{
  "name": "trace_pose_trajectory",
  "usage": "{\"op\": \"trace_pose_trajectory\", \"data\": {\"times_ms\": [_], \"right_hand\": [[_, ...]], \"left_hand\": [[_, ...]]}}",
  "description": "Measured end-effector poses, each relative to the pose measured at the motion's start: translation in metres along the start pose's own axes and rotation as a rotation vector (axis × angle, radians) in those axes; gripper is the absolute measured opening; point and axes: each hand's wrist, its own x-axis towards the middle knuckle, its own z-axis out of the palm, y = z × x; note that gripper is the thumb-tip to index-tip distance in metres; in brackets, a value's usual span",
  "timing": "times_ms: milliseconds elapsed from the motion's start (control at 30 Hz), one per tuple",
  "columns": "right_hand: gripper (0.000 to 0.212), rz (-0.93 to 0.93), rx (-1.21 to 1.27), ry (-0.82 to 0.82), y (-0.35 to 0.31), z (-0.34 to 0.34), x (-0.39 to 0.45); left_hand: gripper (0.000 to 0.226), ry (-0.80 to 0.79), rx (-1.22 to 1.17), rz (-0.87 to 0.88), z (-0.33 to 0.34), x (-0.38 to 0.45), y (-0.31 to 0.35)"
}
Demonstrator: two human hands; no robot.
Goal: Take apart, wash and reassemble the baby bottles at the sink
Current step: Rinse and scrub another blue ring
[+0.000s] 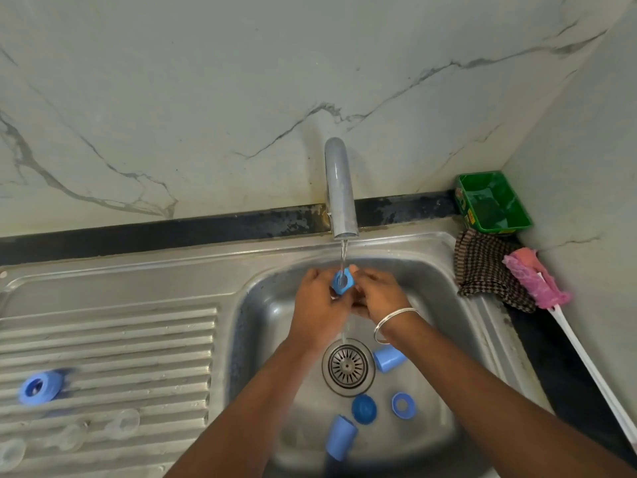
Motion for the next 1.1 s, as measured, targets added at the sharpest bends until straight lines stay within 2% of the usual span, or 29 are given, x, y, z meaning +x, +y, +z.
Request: {"op": "trace_pose_trajectory", "data": {"times_ms": [67,167,267,367,433,500,533,600,667,767,833,900,1000,1100], "right_hand": [[0.025,-0.042,-0.02,-0.05,-0.004,0.002,-0.001],[0.021,-0.146,-0.204,-0.089,0.0,0.003,0.0],[0.02,-0.348,-0.492,-0.051,0.013,0.001,0.001],[0.02,-0.512,-0.708,0.02,0.017,-0.001,-0.003],[0.02,-0.548,-0.74,0.067,0.016,-0.007,-0.004],[0.007,-0.535,-0.642,0.096,0.011,-0.013,-0.005],[0.002,-0.532,-0.596,0.123,0.007,-0.015,-0.005],[0.006,-0.558,-0.615,0.229,-0.007,-0.016,0.0],[0.016,-0.618,-0.717,0.304,-0.026,-0.012,0.01],[0.032,-0.664,-0.846,0.214,-0.056,0.0,0.024],[0.026,-0.629,-0.966,0.153,-0.069,0.01,0.032],[0.014,-0.583,-1.037,0.113,-0.076,0.017,0.038],[0.019,-0.604,-1.126,0.105,-0.083,0.023,0.042],[0.031,-0.62,-1.156,0.112,-0.088,0.021,0.045]], "left_hand": [[0.005,0.025,-0.108,-0.021,0.0,0.005,-0.002],[0.029,0.046,-0.358,-0.23,-0.002,0.004,-0.006],[0.047,0.023,-0.558,-0.452,-0.001,0.0,-0.004],[0.049,0.024,-0.675,-0.67,-0.004,-0.002,0.009],[0.047,-0.007,-0.828,-0.802,-0.008,-0.004,0.015],[0.041,-0.067,-0.969,-0.891,-0.009,-0.005,0.016],[0.041,-0.091,-0.998,-0.918,-0.009,-0.005,0.016],[0.046,-0.099,-1.02,-0.958,-0.008,-0.001,0.019],[0.052,-0.07,-1.068,-0.953,-0.006,0.006,0.02],[0.054,-0.048,-1.046,-0.872,-0.003,0.015,0.029],[0.044,-0.049,-0.96,-0.822,0.001,0.014,0.033],[0.034,0.016,-1.035,-0.827,0.002,0.012,0.033],[0.021,0.126,-1.167,-0.774,-0.001,0.006,0.025],[0.026,0.133,-0.827,-0.506,0.002,-0.004,0.011]]}}
